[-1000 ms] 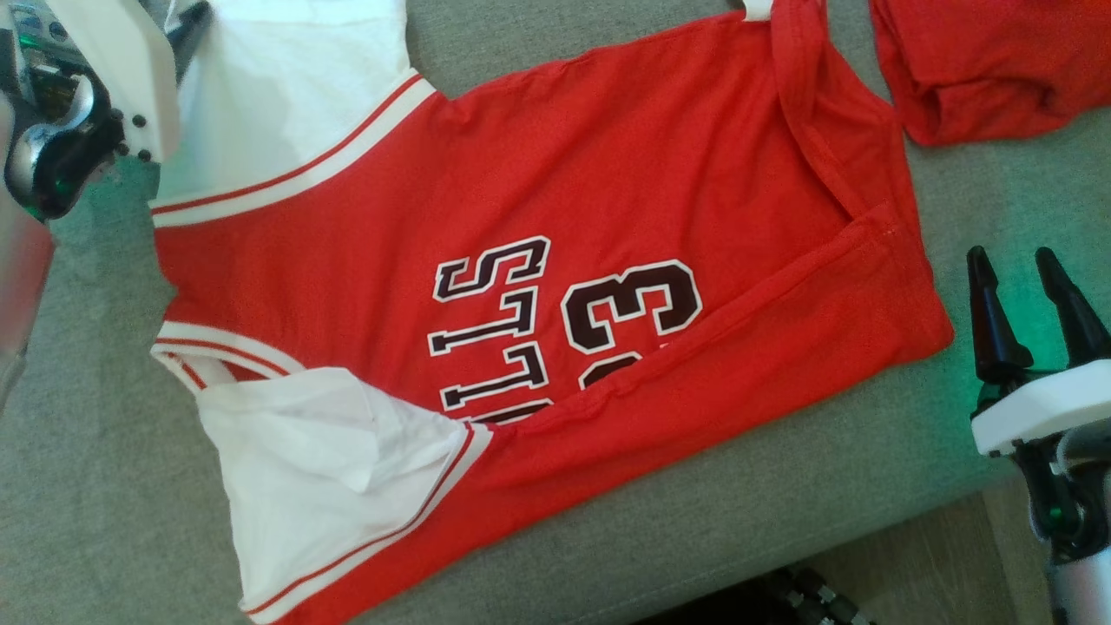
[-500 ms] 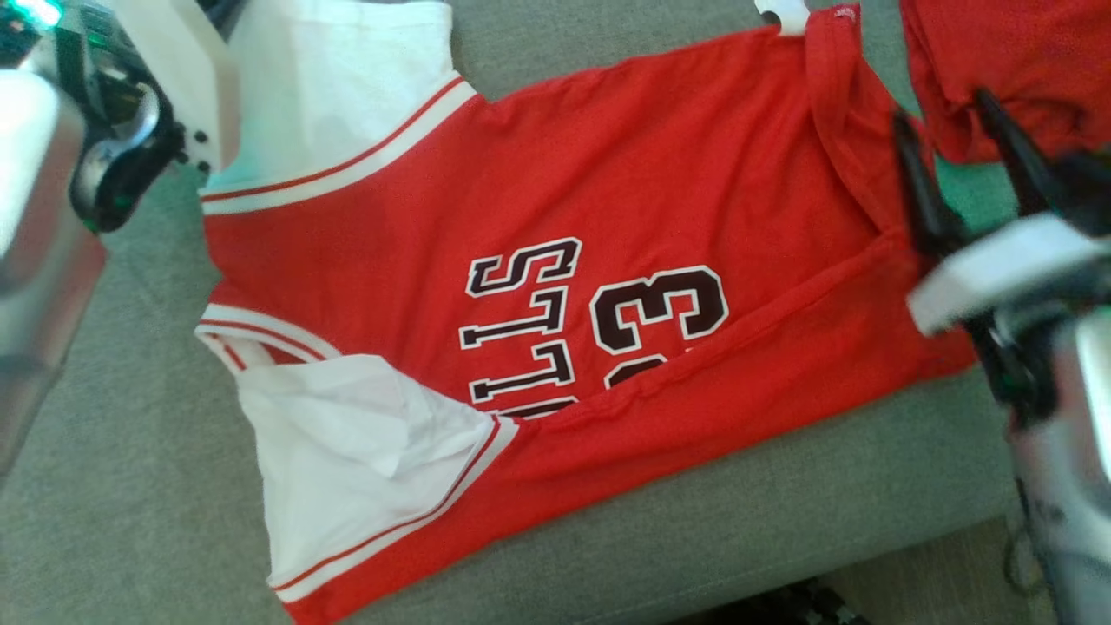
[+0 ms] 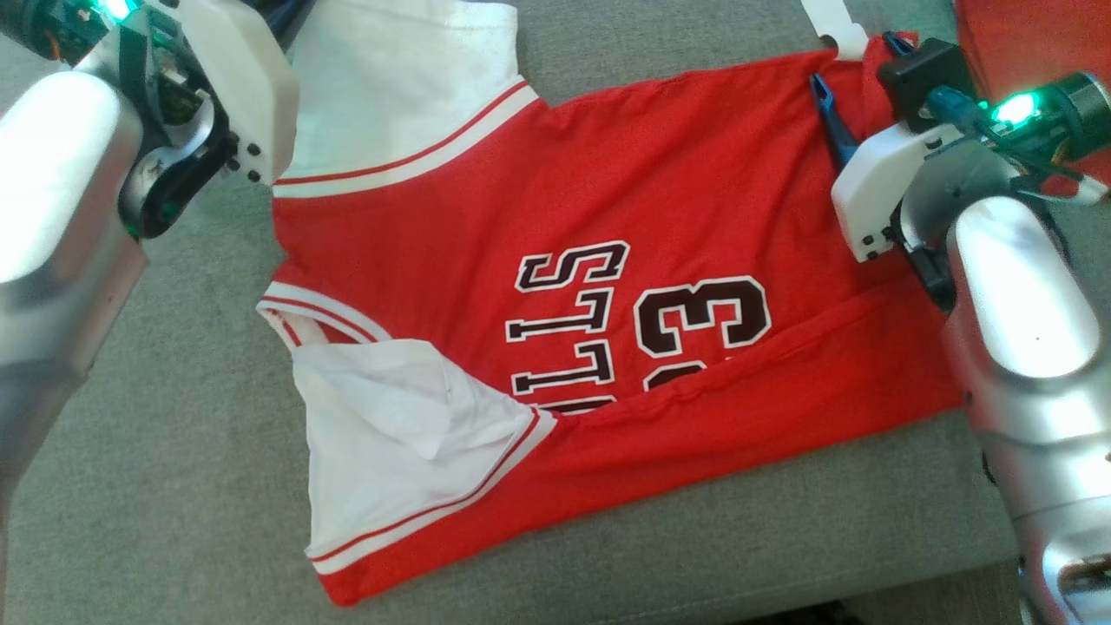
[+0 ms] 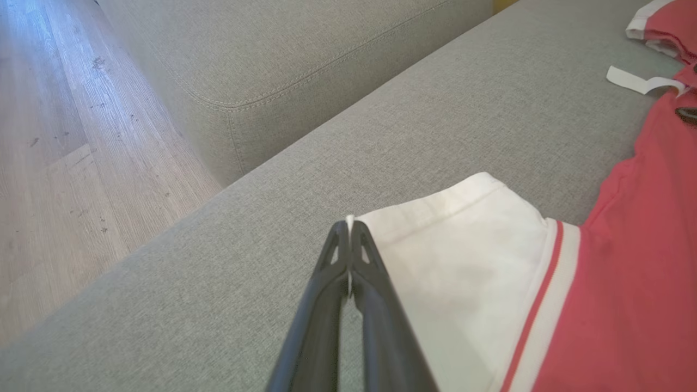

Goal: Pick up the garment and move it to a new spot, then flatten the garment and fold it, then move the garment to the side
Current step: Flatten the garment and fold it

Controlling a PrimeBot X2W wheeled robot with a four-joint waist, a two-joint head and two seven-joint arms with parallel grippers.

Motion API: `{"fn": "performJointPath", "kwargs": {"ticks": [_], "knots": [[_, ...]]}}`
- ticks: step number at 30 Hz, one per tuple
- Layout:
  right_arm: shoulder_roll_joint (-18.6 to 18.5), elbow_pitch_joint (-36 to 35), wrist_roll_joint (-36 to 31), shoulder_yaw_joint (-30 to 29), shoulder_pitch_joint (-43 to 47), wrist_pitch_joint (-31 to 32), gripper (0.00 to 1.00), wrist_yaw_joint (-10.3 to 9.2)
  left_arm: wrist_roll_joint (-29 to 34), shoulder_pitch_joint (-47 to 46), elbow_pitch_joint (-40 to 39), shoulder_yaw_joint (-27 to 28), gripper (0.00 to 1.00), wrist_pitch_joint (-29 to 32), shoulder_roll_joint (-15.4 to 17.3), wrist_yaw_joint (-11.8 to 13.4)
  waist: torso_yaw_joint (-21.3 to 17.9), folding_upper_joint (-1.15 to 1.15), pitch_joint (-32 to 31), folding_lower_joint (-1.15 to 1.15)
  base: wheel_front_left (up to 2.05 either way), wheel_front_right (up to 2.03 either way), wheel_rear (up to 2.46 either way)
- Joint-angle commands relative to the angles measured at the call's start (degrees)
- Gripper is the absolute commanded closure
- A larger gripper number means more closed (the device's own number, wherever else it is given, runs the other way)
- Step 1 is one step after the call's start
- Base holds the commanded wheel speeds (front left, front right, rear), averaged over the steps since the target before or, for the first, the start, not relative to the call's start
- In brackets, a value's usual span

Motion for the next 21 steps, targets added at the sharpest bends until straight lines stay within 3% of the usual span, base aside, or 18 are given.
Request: {"fn": "performJointPath", "kwargs": {"ticks": [1, 13, 21], "knots": [[0.2, -0.9, -1.1, 0.0, -1.1, 0.3, 0.0, -0.05, -0.6, -3.3, -1.7, 1.8, 1.0, -0.5, 2.2, 0.1, 0.2, 0.0, -0.1, 0.0, 0.0, 0.0, 0.0], [0.3, 4.0, -10.3, -6.7, -2.7, -0.4, 0.0, -0.05, -2.0, -3.4, -1.7, -0.5, 1.0, -1.7, 2.7, 0.1, 1.1, 0.0, -0.8, 0.0, 0.0, 0.0, 0.0], [0.0, 5.2, -13.9, -6.0, -4.6, -1.2, 0.0, -0.05, -2.5, -3.6, -1.4, -1.2, 1.0, -2.3, 3.0, 0.1, 1.6, 0.0, -0.7, 0.0, 0.0, 0.0, 0.0]]}}
